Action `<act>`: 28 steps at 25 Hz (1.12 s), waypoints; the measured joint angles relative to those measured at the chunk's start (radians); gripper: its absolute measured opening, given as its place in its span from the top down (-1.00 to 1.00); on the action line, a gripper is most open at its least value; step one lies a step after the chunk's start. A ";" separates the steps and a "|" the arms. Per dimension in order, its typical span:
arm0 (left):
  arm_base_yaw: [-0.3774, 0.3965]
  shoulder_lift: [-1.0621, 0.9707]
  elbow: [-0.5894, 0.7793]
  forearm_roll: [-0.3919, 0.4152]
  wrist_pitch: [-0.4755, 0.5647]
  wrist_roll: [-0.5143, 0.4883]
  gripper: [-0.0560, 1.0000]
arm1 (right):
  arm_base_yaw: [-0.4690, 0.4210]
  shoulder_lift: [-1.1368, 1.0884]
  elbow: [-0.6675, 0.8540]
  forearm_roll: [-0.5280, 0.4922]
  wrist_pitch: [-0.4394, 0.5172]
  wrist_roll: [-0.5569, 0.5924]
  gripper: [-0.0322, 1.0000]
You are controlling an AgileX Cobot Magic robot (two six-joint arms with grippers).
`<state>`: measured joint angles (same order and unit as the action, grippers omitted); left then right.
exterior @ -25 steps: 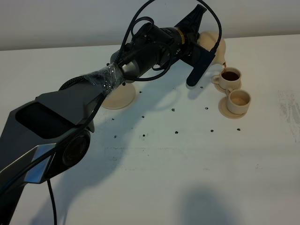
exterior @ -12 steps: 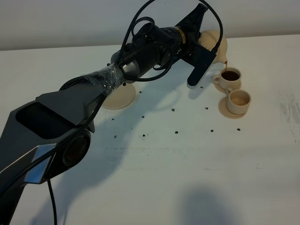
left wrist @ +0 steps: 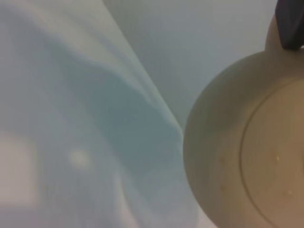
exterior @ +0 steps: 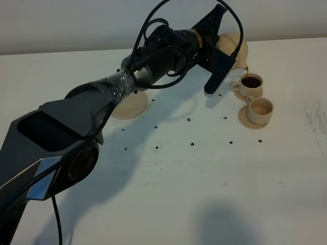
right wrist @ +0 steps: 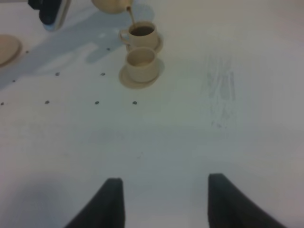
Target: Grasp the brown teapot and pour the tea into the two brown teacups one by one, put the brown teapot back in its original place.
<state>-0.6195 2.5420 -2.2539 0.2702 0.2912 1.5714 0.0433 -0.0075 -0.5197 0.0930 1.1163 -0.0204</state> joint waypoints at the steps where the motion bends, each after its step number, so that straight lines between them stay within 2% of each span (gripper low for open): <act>1: 0.000 0.000 0.000 0.000 0.009 -0.021 0.72 | 0.000 0.000 0.000 0.000 0.000 0.000 0.17; 8: 0.000 0.000 0.000 -0.005 0.049 -0.244 0.72 | 0.000 0.000 0.000 0.000 0.000 0.000 0.17; 13: 0.002 -0.003 0.000 -0.027 0.095 -0.361 0.72 | 0.000 0.000 0.000 0.000 0.000 0.000 0.17; 21: 0.031 -0.066 0.000 -0.118 0.297 -0.455 0.72 | 0.000 0.000 0.000 0.000 0.000 0.000 0.17; 28: 0.066 -0.089 -0.046 -0.175 0.410 -0.642 0.72 | 0.000 0.000 0.000 0.000 0.000 0.000 0.17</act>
<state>-0.5537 2.4525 -2.2998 0.0949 0.7017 0.9294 0.0433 -0.0075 -0.5197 0.0930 1.1163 -0.0204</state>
